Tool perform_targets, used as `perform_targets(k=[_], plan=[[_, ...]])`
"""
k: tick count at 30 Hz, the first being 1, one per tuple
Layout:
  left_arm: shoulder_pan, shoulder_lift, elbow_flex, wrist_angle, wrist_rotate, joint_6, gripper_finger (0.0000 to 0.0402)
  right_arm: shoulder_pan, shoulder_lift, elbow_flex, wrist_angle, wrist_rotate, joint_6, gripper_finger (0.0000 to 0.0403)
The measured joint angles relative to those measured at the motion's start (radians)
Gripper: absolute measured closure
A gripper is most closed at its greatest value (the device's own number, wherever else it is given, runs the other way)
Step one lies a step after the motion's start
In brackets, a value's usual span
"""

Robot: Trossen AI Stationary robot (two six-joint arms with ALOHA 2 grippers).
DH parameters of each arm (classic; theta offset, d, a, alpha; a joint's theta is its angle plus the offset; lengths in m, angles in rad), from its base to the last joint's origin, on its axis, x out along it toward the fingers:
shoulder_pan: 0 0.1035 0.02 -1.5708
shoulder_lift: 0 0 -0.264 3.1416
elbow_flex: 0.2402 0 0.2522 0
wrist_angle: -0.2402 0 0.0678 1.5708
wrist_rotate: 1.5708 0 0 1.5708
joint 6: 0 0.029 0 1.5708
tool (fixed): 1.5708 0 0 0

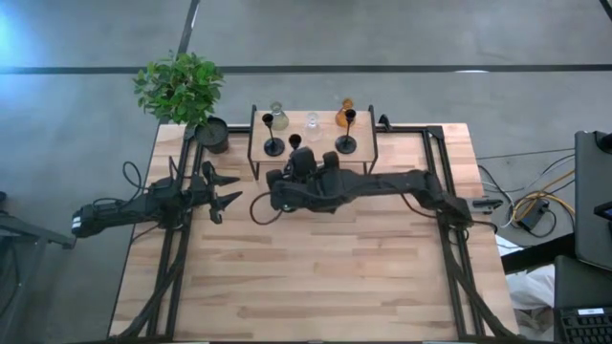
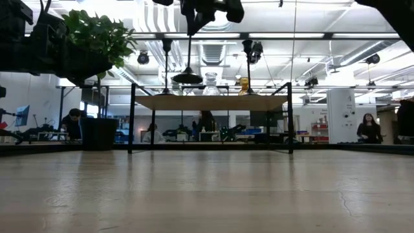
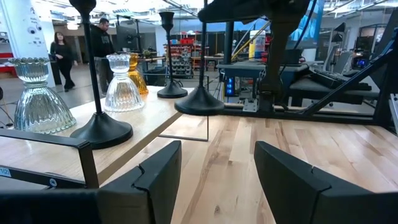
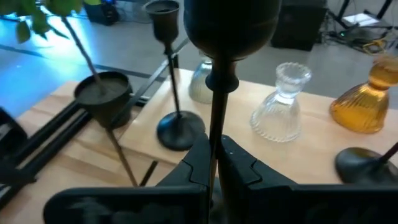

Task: Pick & Place candle stick holders
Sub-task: Put the black candle holder on the shelf aligned with the transparent candle holder

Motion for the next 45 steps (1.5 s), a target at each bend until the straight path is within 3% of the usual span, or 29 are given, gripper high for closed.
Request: perform_targets(k=[26,35,45], plan=[[0.0,0.0,0.0,0.0,0.0,0.0,0.0193,-0.107,-0.005,0.009,-0.16,0.015,0.09,0.0394],[0.0,0.0,0.0,0.0,0.0,0.0,0.0193,-0.127,-0.006,0.009,-0.167,-0.04,0.059,0.0394],[0.0,0.0,0.0,0.0,0.0,0.0,0.0193,-0.138,-0.006,0.008,-0.162,-0.033,0.034,0.0394]])
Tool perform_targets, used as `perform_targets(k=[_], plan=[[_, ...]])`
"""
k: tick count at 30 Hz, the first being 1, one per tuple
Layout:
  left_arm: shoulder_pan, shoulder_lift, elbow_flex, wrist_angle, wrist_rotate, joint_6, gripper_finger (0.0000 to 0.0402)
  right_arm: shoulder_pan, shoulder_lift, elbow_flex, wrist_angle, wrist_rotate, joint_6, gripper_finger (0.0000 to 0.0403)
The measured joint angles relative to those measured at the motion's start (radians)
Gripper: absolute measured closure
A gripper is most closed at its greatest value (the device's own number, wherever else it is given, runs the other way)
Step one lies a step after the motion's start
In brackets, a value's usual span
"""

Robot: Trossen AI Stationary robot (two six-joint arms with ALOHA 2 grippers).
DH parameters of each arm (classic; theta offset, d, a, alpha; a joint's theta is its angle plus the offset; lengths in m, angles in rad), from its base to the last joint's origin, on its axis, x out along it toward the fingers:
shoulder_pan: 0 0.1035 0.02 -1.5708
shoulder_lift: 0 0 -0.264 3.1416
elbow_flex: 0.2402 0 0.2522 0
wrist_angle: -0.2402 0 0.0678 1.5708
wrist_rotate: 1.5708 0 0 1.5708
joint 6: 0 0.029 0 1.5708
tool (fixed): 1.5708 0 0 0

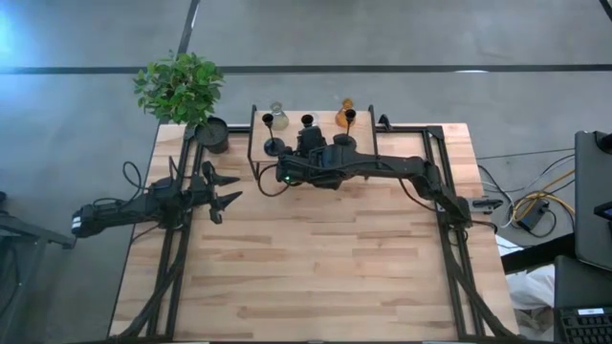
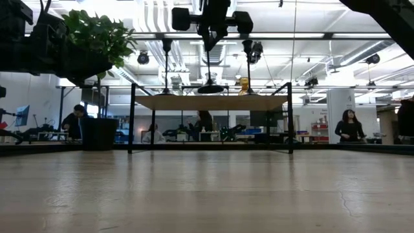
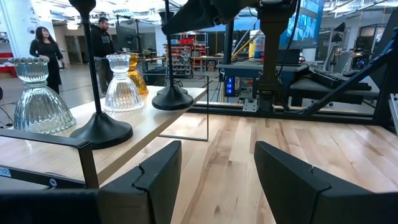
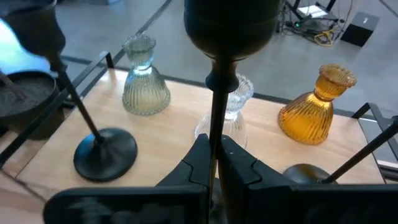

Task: Pick & Place candle stick holders
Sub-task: Put the black candle holder on the shelf aligned with the transparent candle holder

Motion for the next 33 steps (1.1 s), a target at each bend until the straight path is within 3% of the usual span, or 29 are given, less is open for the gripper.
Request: perform_targets(k=[18,33], plan=[[0.0,0.0,0.0,0.0,0.0,0.0,0.0193,-0.019,-0.002,-0.101,0.07,0.074,0.134,0.0394],[0.0,0.0,0.0,0.0,0.0,0.0,0.0193,-0.038,-0.002,-0.104,0.089,0.088,0.127,0.0394]])
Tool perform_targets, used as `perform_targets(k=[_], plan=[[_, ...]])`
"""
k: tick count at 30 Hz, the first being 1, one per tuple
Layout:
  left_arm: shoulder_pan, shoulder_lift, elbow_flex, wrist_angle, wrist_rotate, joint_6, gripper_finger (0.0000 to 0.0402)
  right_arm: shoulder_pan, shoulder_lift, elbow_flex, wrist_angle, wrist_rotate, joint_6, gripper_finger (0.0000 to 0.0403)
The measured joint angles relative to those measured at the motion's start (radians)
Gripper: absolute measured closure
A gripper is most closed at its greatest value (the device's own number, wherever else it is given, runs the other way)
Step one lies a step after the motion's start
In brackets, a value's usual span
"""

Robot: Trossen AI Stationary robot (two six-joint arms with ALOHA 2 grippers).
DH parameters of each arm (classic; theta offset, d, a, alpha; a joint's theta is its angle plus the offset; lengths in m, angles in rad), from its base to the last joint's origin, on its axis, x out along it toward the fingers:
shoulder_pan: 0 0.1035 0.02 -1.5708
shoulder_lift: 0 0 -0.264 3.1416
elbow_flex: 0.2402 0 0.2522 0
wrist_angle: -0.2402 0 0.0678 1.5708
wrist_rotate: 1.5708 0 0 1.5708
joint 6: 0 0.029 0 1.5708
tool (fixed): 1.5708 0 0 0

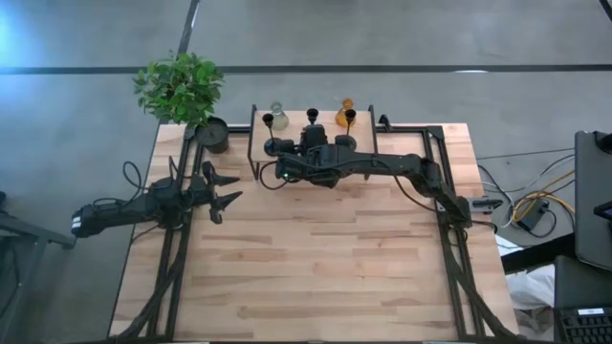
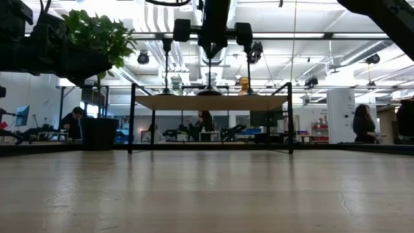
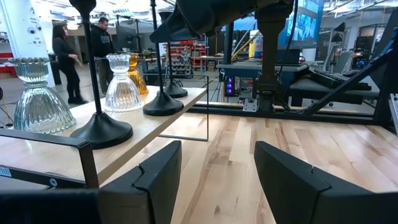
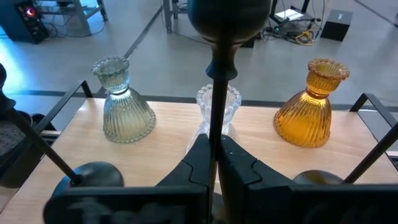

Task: Pick & Place candle stick holders
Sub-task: Put the black candle holder on the shelf aligned with the transparent candle holder

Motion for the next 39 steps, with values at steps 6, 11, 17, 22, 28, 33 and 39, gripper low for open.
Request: perform_targets(k=[6,11,17,22,28,33,39], plan=[[0.0,0.0,0.0,0.0,0.0,0.0,0.0193,-0.003,0.0,-0.005,0.0,0.002,-0.004,0.0394],[0.0,0.0,0.0,0.0,0.0,0.0,0.0193,-0.004,0.0,-0.015,0.002,0.01,0.007,0.0394],[0.0,0.0,0.0,0.0,0.0,0.0,0.0193,-0.009,0.0,-0.018,0.002,0.019,0.01,0.0394],[0.0,0.0,0.0,0.0,0.0,0.0,0.0193,-0.014,0.0,-0.018,0.003,0.021,0.011,0.0394],[0.0,0.0,0.0,0.0,0.0,0.0,0.0193,-0.014,0.001,-0.019,0.019,0.011,-0.002,0.0394],[0.0,0.0,0.0,0.0,0.0,0.0,0.0193,-0.014,0.001,-0.02,0.021,0.003,-0.005,0.0394],[0.0,0.0,0.0,0.0,0.0,0.0,0.0193,-0.013,0.001,-0.019,0.022,-0.02,-0.011,0.0394]])
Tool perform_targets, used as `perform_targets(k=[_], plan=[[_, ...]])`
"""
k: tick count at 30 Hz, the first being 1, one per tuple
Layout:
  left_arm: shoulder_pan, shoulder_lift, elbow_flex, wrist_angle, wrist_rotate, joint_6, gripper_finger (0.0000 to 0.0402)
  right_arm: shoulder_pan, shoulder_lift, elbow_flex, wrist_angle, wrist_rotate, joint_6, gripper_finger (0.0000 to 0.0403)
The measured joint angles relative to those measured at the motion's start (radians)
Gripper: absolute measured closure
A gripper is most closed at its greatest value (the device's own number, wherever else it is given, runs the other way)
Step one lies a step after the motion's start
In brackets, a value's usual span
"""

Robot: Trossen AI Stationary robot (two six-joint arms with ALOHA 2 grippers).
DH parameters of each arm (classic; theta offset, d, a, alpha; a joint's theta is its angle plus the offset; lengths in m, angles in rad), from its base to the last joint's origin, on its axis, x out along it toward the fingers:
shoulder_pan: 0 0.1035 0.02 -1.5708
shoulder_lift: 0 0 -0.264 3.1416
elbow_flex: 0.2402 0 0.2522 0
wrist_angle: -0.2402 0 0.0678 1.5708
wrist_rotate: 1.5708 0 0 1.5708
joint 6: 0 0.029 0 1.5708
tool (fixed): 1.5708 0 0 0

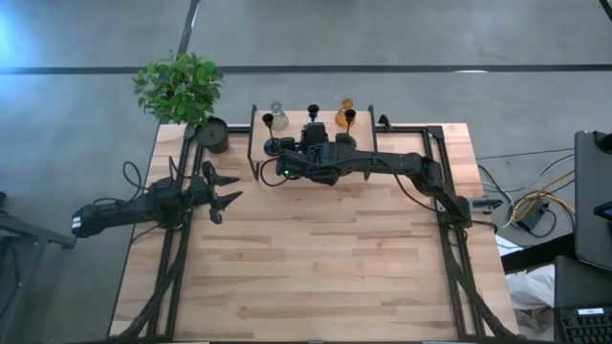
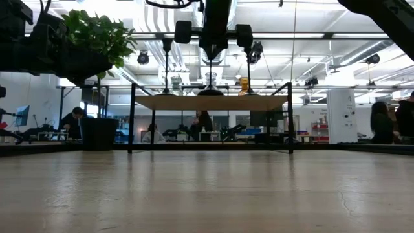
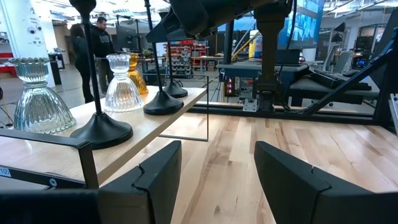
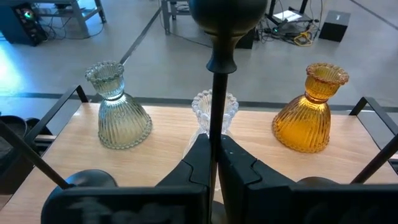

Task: Pick & Place candle stick holders
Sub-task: Put the black candle holder on the shelf aligned with the transparent candle holder, then return to Home Position

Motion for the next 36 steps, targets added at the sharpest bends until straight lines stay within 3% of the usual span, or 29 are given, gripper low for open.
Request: perform_targets(k=[7,16,24,36], plan=[[0.0,0.0,0.0,0.0,0.0,0.0,0.0193,0.005,0.0,0.0,-0.001,-0.008,-0.001,0.0392],[0.0,0.0,0.0,0.0,0.0,0.0,0.0193,0.003,0.011,-0.008,-0.01,-0.079,-0.016,0.0356],[0.0,0.0,0.0,0.0,0.0,0.0,0.0193,-0.001,0.006,-0.015,-0.005,-0.077,-0.015,0.0328],[0.0,0.0,0.0,0.0,0.0,0.0,0.0193,0.0,0.004,-0.015,-0.004,-0.062,-0.001,0.0256]])
